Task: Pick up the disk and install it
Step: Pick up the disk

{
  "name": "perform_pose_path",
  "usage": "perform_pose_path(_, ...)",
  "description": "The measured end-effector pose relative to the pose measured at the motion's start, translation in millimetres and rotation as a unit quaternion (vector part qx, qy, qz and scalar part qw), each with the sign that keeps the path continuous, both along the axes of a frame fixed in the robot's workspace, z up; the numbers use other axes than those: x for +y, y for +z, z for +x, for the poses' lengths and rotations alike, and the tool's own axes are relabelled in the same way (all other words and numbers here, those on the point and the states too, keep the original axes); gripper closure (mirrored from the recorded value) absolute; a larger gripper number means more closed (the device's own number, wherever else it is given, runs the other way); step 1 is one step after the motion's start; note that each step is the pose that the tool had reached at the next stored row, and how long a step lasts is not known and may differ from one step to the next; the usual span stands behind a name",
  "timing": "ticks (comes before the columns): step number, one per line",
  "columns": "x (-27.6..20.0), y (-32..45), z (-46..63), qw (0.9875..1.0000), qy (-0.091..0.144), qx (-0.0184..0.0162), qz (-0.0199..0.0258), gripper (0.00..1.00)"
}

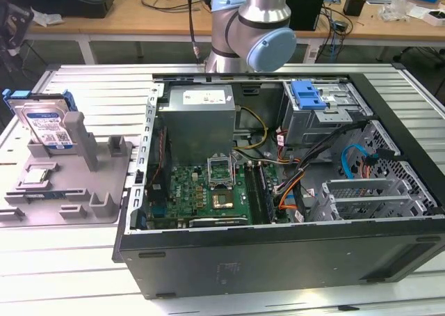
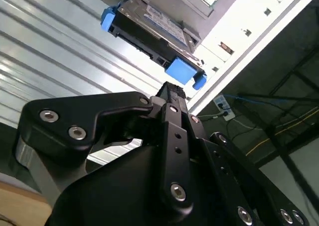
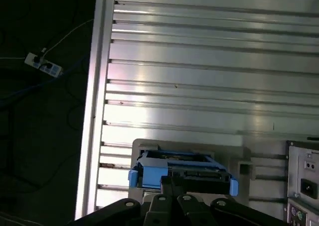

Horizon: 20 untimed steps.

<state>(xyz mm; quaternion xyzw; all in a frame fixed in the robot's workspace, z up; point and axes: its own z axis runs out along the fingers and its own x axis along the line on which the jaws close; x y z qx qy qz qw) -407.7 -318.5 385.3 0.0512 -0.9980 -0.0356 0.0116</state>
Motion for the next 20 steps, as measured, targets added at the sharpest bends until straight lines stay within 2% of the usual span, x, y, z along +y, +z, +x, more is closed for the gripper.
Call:
perform_pose_path(2,0.0,-0.5,0.0,0.9991,0.043,0.0001,0.0,0.89)
perform_pose_path(3,0.0,-0.9,0.0,0.9975,0.071,0.0002,0.0,0.89)
perform_pose_path(4,0.0,-1.1,0.0,0.9961,0.088,0.0002,0.0,0.89)
perform_pose_path(6,-0.1,-1.3,0.0,0.9944,0.106,0.0002,0.0,0.89)
perform_pose_path(8,0.0,-1.8,0.0,0.99,0.141,0.0003,0.0,0.89)
perform_pose_path(10,0.0,-2.4,0.0,0.9832,0.183,0.0003,0.0,0.89)
perform_pose_path(11,0.0,-2.8,0.0,0.9792,0.203,0.0003,0.0,0.89)
perform_pose_path(13,0.0,-3.1,0.0,0.9753,0.221,0.0003,0.0,0.89)
perform_pose_path(14,0.0,-3.5,0.0,0.9714,0.237,0.0003,0.0,0.89)
perform_pose_path(15,0.0,-3.6,0.0,0.9695,0.245,0.0003,-0.0001,0.89)
perform_pose_path(16,0.0,-3.8,0.0,0.967,0.255,0.0003,0.0,0.89)
perform_pose_path(17,0.0,-4.1,0.0,0.9626,0.271,0.0003,0.0,0.89)
perform_pose_path(18,0.0,-4.2,0.0,0.9606,0.278,0.0003,0.0,0.89)
perform_pose_path(19,0.0,-4.2,0.0,0.9549,0.297,0.0003,-0.0001,0.89)
perform_pose_path(20,0.0,-4.2,0.0,0.9478,0.319,0.0003,-0.0001,0.89)
